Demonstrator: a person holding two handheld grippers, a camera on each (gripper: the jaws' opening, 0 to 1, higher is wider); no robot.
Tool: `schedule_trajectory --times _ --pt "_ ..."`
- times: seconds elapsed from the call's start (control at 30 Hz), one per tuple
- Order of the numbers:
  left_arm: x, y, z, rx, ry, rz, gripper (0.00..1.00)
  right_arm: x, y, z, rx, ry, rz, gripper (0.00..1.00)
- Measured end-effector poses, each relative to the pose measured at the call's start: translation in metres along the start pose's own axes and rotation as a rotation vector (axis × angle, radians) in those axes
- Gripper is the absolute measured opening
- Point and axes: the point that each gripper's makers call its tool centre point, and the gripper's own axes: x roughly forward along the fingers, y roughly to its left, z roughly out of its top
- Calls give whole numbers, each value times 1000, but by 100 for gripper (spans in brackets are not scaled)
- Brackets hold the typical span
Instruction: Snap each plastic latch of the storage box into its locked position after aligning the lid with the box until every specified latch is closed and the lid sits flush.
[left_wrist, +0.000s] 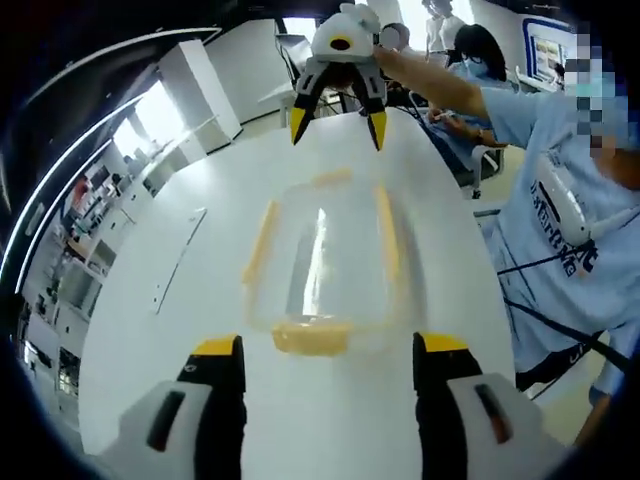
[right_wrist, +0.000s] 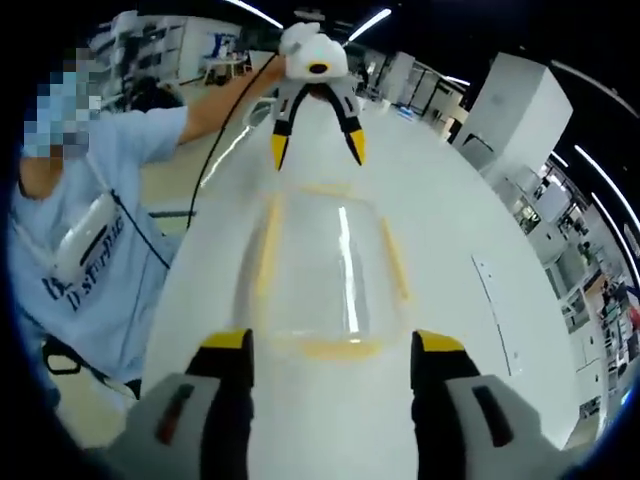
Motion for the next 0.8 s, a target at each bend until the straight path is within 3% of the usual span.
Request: schedule_trajectory --times 0.13,0.23,0.5,0.63,0.8 --pt "-5 -4 14 -4 -102 -1 71 -3 3 14 -20 -99 -37 74" --pt "-9 1 29 11 -219 43 75 -5 1 20 -33 -147 -65 76" --pt "-11 -1 38 -29 -340 43 77 -14 -10 34 -45 -255 -161 80" --pt "-14 9 52 -35 -446 110 89 -14 -10 35 -42 -288 -185 84" --pt "-16 12 56 -46 -516 131 89 -13 -11 35 -44 -316 -215 85"
